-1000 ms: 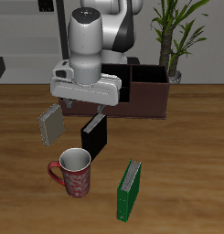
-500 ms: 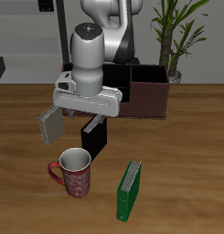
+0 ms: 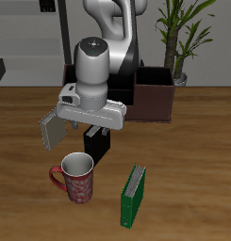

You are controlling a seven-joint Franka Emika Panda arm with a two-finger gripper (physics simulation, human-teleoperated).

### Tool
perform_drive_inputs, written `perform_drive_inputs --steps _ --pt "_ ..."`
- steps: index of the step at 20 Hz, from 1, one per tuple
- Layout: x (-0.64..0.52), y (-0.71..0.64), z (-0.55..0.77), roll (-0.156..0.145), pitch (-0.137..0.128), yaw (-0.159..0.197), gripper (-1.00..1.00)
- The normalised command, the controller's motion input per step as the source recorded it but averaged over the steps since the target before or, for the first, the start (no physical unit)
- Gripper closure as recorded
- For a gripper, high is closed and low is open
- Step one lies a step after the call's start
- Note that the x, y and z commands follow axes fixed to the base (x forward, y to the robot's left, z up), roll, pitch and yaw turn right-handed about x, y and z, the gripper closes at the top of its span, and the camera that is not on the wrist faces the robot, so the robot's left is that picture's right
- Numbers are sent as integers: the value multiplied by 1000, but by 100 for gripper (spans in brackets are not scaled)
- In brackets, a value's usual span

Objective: Place the black book into the back desk caddy's left compartment and place the yellow book into the back desk caddy's right compartment and place the green book into the back desk caddy's right compartment

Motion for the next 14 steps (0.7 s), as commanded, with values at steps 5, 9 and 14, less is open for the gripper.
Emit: perform_drive_inputs --steps 5,9,14 --pt "18 57 -212 0 37 -6 100" --pt "-12 -18 1 -4 8 -25 100" --pt "-27 -17 127 11 -5 -7 100"
